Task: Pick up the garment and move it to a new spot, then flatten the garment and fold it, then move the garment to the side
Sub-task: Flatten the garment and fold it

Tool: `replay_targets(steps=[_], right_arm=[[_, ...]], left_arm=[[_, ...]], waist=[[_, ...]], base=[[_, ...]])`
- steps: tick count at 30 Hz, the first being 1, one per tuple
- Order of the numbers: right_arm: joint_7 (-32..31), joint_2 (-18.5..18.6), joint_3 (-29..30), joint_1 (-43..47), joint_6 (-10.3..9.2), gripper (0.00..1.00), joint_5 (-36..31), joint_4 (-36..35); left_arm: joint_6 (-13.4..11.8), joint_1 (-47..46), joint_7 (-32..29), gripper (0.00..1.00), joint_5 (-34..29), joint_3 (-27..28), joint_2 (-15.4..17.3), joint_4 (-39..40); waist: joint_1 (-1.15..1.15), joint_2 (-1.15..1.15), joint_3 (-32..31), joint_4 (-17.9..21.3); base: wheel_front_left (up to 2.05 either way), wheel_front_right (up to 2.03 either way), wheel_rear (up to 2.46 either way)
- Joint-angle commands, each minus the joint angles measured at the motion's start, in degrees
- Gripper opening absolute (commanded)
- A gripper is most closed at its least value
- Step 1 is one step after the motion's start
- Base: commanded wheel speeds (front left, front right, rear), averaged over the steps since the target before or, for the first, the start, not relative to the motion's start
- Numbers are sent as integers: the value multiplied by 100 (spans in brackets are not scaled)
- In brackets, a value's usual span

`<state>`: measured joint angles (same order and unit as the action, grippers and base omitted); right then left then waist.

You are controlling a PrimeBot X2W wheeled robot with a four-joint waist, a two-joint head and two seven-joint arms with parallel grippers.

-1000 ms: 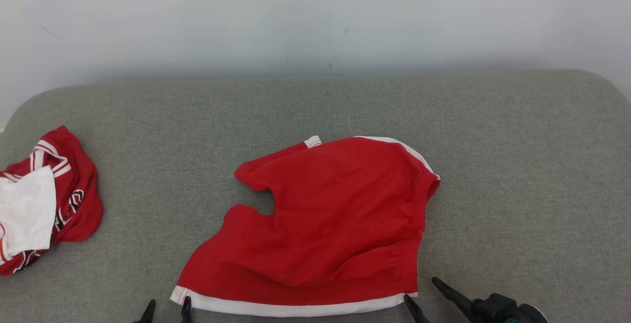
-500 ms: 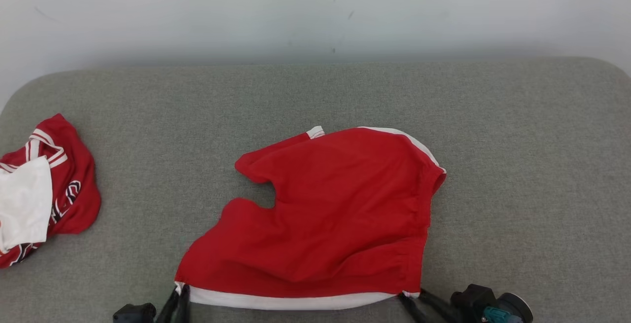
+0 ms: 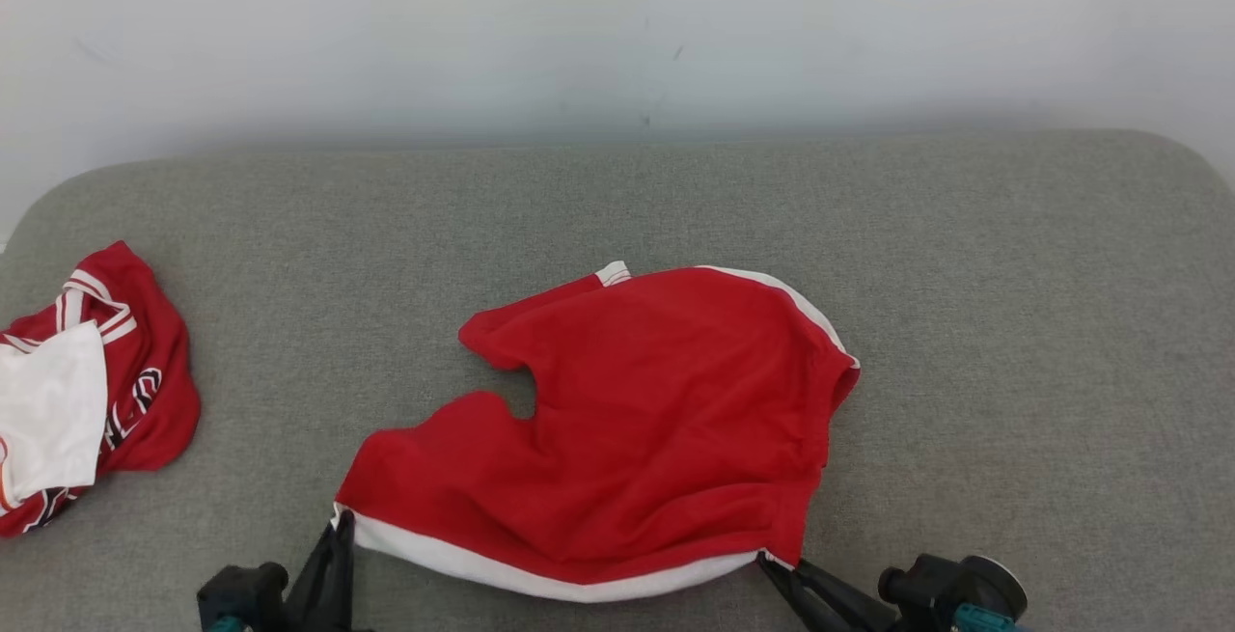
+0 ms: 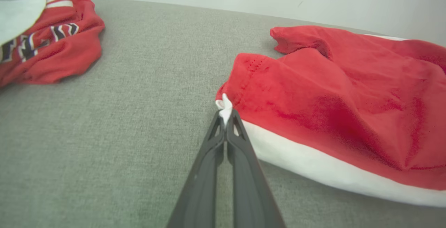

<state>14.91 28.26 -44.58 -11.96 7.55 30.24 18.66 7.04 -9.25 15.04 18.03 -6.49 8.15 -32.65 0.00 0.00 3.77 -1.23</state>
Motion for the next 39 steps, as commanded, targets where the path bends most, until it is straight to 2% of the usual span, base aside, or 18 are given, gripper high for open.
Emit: replay_targets(steps=[1,6,13,16,19,22,26,31,39], right_arm=[[35,37,25,-104,-13,0,39,-120],[-91,155,150,-600,-13,0,240,-539],[-454,232,346,-2096,-13,0,720,-852],[-610,158,398,-2985,-13,0,889,-773],[-738,90,449,-3665,-13,0,1016,-684],[-963,-13,432,-4667,-13,0,1163,-493],[-1244,-115,365,-6009,-13,0,1251,-125],[-1551,-243,282,-7442,-13,0,1518,424],[-1696,-161,-383,-9179,-13,0,1617,1291]], left_arm=[[-40,-90,17,0,-50,21,89,153],[-16,-756,-172,0,-207,-44,416,521],[37,-2525,-1023,0,-49,-386,878,911],[35,-3547,-1420,0,-68,-856,1250,955],[37,-4298,-1613,0,145,-1083,1368,967],[37,-5395,-1856,0,149,-1502,1710,884],[39,-6679,-2016,0,510,-1728,1785,725],[40,-8046,-2115,0,810,-1789,1837,167],[39,-9462,-1887,0,1008,-1868,1710,-868]], waist=[[0,0,-8,10],[0,0,125,65],[0,0,776,232],[0,0,1183,292],[0,0,1484,305],[0,0,1906,331],[0,0,2382,347],[0,0,2862,342],[0,0,3292,285]], base=[[0,0,0],[0,0,0],[0,0,0],[0,0,0],[0,0,0],[0,0,0],[0,0,0],[0,0,0],[0,0,0]])
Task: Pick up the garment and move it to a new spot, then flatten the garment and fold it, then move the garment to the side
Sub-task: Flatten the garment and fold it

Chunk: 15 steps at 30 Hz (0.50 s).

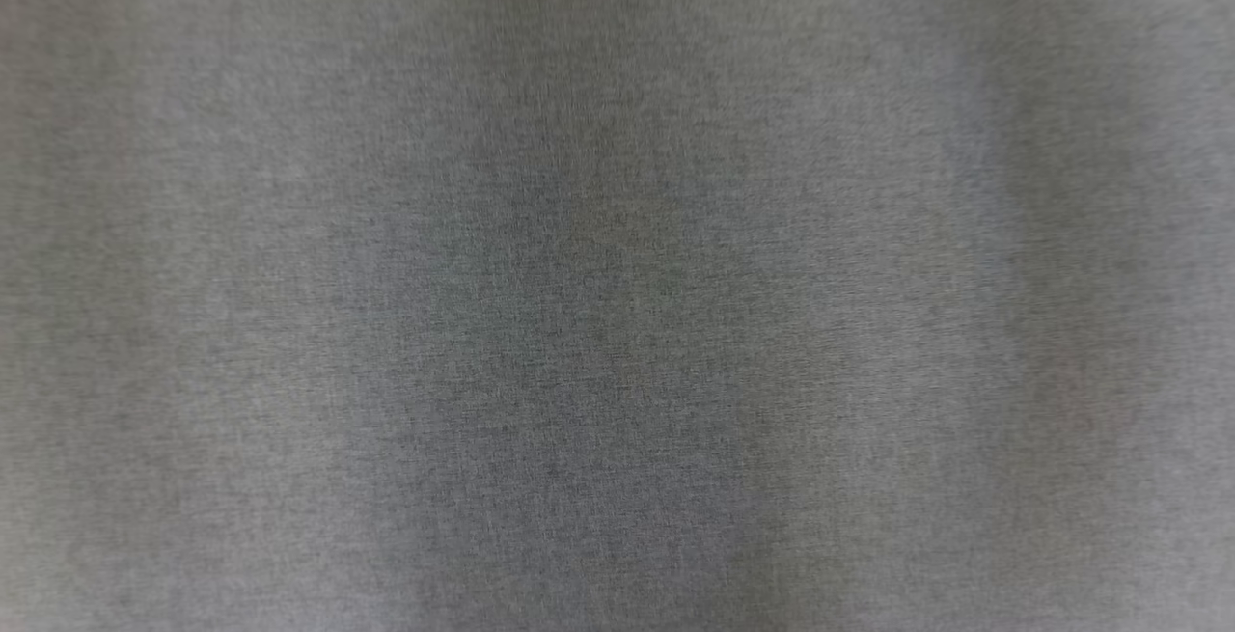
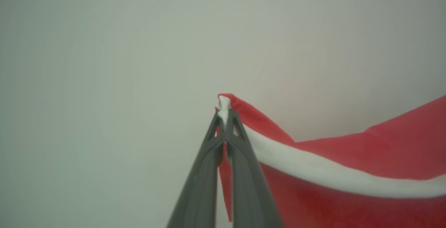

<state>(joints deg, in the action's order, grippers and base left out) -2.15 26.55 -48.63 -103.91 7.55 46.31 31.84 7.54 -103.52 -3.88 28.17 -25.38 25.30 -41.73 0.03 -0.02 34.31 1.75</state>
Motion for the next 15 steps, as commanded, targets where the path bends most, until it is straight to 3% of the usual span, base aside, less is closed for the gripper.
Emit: replay_targets(steps=[1,8,15], right_arm=[[47,36,-57,-102,-13,0,22,51],[212,216,-624,-608,-13,0,370,310],[290,572,-1084,-612,-13,0,928,324]], left_arm=[[-11,-142,69,0,22,21,-22,-61],[-11,-670,408,0,127,-64,-108,-638],[-11,-567,593,0,377,-237,-116,-1003]], waist=[[-3,2,253,-14],[-3,2,383,-52],[-3,2,479,-59]], base=[[0,0,0],[0,0,0],[0,0,0]])
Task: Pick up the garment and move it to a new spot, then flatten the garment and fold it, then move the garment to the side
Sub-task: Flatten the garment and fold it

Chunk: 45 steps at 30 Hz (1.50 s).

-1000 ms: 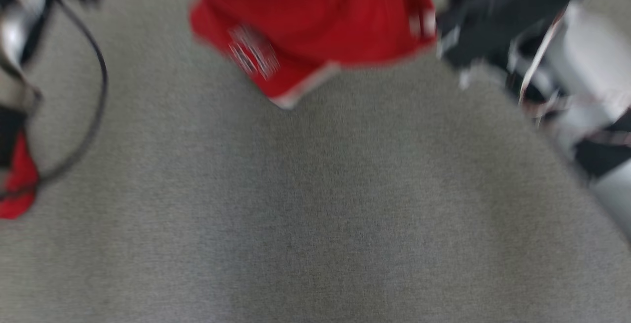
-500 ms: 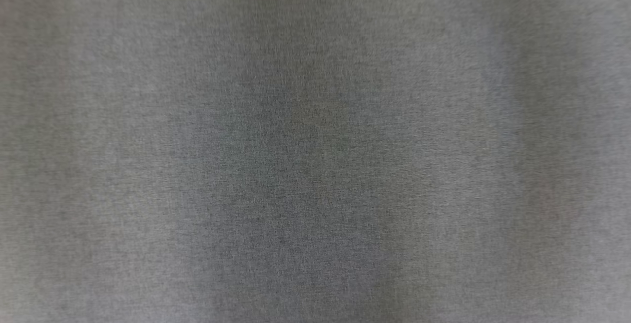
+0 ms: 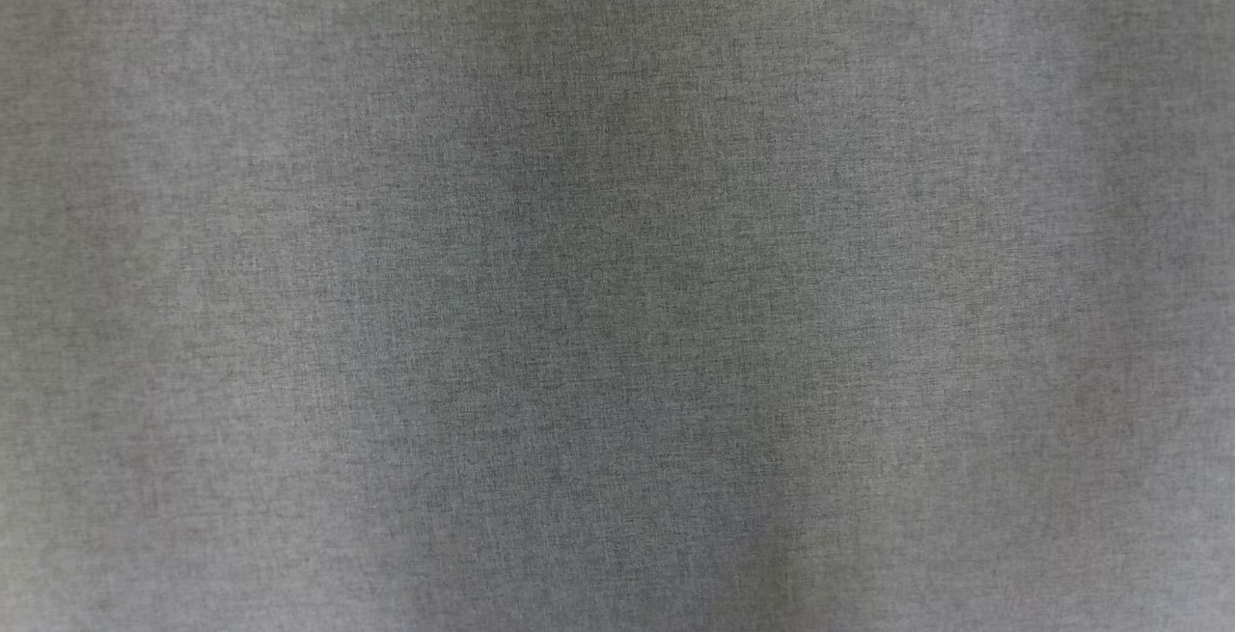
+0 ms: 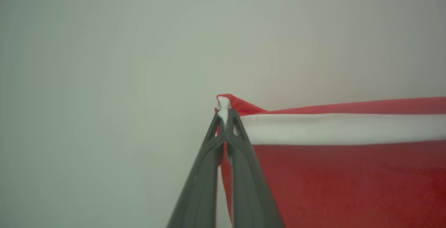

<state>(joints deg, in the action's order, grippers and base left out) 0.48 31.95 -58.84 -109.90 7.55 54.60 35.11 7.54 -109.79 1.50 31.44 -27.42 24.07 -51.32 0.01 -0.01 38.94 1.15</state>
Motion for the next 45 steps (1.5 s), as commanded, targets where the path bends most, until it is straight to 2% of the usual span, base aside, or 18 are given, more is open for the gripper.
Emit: replay_targets(steps=[1,9,15,20,25,29,33,39,45], right_arm=[[71,74,-124,2,-13,0,156,-9],[456,452,-628,586,-14,0,618,-419],[984,936,-1097,1840,-14,0,943,-982],[1276,1492,-1244,3023,-14,0,1019,-1615],[1436,1979,-1201,4329,-19,0,1200,-2105],[1476,2054,-1000,5282,-20,0,1198,-2278],[1481,2023,-692,6215,-21,0,1103,-2381],[1482,1967,-274,7427,-27,0,751,-2471],[1484,1891,72,8446,-30,0,504,-2536]], left_arm=[[-11,107,79,0,106,-72,15,-57],[-12,836,511,0,716,-125,20,105],[-75,2546,1099,0,1353,171,131,624],[-412,4353,1269,0,1593,339,234,1478],[-952,6291,1340,0,1914,625,251,2619],[-1361,7681,1372,0,2061,823,231,3435],[-1576,8783,1386,0,2223,1044,129,3864],[-1655,9841,1389,0,2242,1256,-56,4013],[-1560,10625,1392,0,2164,1544,-355,3901]], waist=[[-1,1,22,2],[-1,1,-240,4],[-1,1,-934,71],[-1,1,-1419,35],[-1,1,-1769,-23],[-1,1,-1984,-10],[-1,1,-2171,-31],[-1,1,-2423,-101],[-1,1,-2718,-93]], base=[[0,0,0],[0,0,0],[0,0,0],[0,0,0],[0,0,0],[0,0,0],[0,0,0],[0,0,0],[0,0,0]])
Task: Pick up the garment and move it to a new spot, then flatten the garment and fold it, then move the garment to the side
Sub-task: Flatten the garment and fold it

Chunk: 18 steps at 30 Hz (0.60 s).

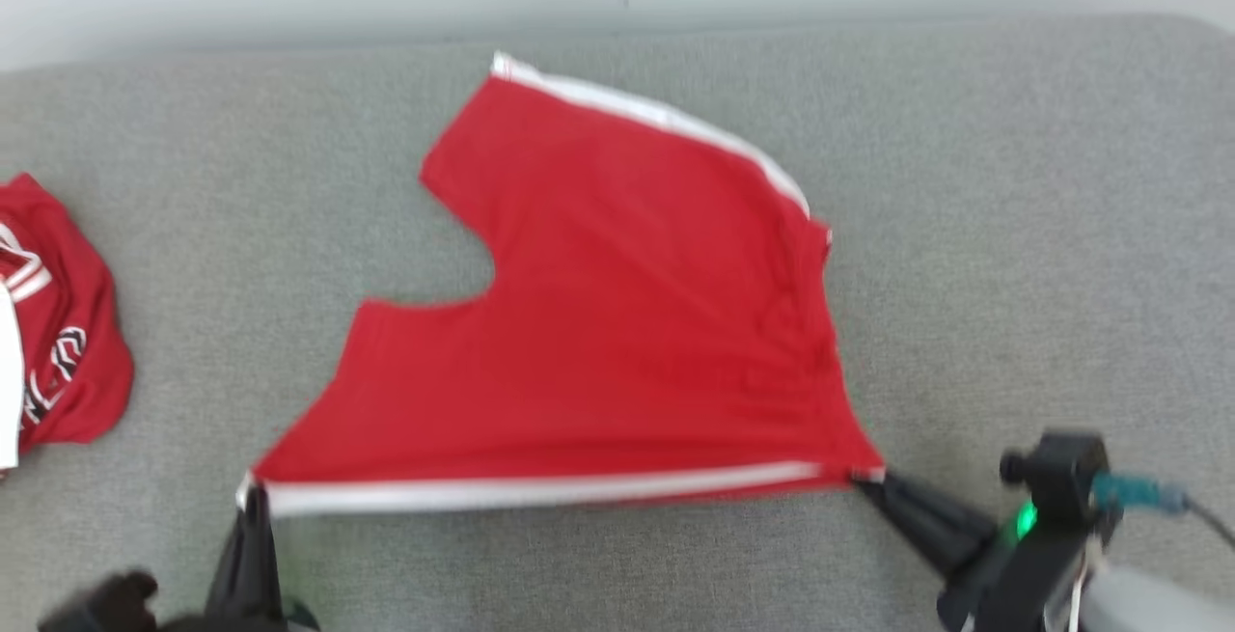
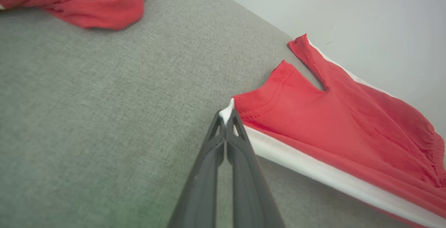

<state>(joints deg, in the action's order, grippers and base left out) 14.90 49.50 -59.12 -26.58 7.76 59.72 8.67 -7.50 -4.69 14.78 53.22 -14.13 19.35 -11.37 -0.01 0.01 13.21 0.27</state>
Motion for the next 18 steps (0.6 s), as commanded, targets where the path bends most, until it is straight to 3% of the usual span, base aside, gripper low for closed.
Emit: replay_targets(steps=[1,10,18], right_arm=[[42,130,151,299,-56,0,-25,87],[42,-55,981,1857,-61,0,-137,-351],[-122,-333,1370,1972,-46,0,-397,-823]], left_arm=[[-44,239,64,0,-40,246,59,-117],[90,736,65,0,-353,346,-137,-36],[157,289,-120,0,-662,245,133,252]], waist=[[1,-1,-213,-11],[1,-1,-434,-112],[1,-1,-330,66]], base=[[0,0,0],[0,0,0],[0,0,0]])
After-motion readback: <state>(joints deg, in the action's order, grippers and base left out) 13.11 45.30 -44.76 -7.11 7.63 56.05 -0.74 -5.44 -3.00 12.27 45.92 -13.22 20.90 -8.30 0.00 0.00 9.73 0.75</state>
